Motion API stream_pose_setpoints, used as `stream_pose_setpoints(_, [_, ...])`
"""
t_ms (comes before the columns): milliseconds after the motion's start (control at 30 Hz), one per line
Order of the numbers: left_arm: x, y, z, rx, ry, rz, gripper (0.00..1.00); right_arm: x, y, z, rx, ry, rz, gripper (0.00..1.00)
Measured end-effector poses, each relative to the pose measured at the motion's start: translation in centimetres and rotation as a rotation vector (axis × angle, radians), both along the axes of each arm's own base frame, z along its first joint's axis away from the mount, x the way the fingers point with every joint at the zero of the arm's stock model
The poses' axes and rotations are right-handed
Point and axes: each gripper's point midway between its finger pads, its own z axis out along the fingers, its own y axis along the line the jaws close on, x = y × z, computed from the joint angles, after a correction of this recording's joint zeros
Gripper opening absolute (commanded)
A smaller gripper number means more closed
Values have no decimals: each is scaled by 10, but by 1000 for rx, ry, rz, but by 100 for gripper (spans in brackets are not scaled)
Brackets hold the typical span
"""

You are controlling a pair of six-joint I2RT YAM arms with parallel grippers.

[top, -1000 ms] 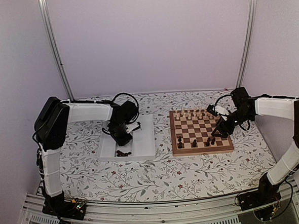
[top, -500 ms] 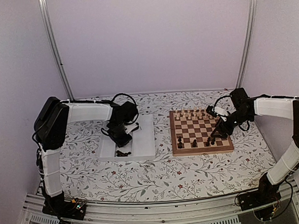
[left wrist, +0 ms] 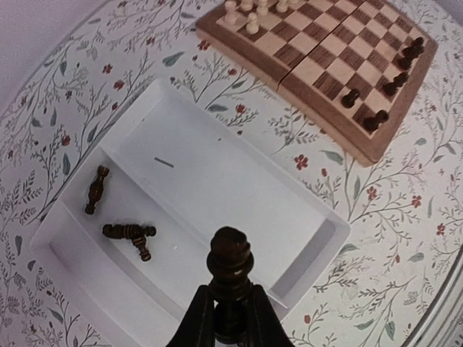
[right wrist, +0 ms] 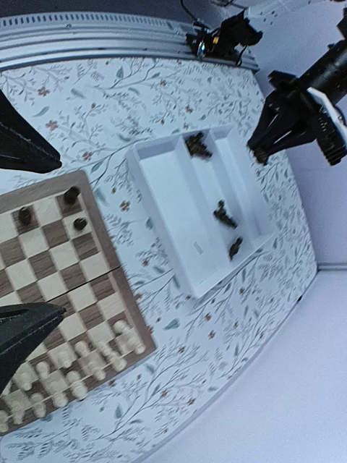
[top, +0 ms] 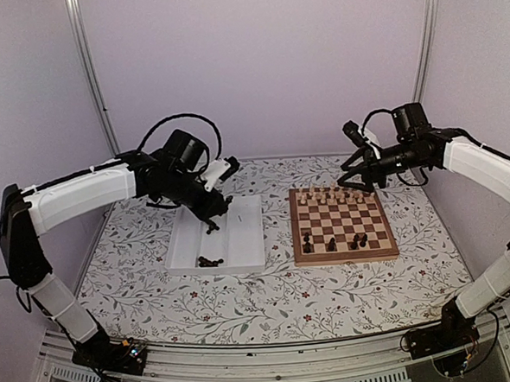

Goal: Set up the chess pieces on the board
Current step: Pick up the chess piece from the storage box, then place the chess piece on the chessboard.

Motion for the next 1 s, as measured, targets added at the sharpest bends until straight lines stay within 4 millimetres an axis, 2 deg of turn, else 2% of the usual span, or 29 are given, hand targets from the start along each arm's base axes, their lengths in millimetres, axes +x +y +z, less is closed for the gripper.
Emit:
stream_pose_setpoints(100, [-16, -25, 25, -147, -51, -100, 11, -11, 46, 24, 76, 29, 119, 63])
stream_pose_setpoints(167, [-28, -41, 31, -229, -54, -167, 12, -19, 82, 29, 107, 68, 202, 63])
stream_pose_setpoints(300, [-50, -62, 27, -355, -2, -274, 13, -37, 134, 23, 130, 164, 318, 64])
stream_pose_setpoints(400, [-58, -70, 30, -406, 19, -313, 13, -47, 160, 20, 140, 218, 368, 65])
stream_pose_setpoints(533, [-62, -78, 38, -454, 14, -348, 13, -49, 181, 17, 151, 268, 396, 65])
stream_pose_setpoints(767, [-69, -86, 45, -492, 19, -387, 13, -46, 198, -3, 151, 359, 406, 63])
stream_pose_setpoints(867, [-69, -86, 46, -495, 21, -391, 13, -49, 201, -10, 148, 387, 414, 60])
stream_pose_setpoints(1000, [-70, -87, 46, -498, 22, -394, 13, -56, 206, -11, 153, 413, 434, 48])
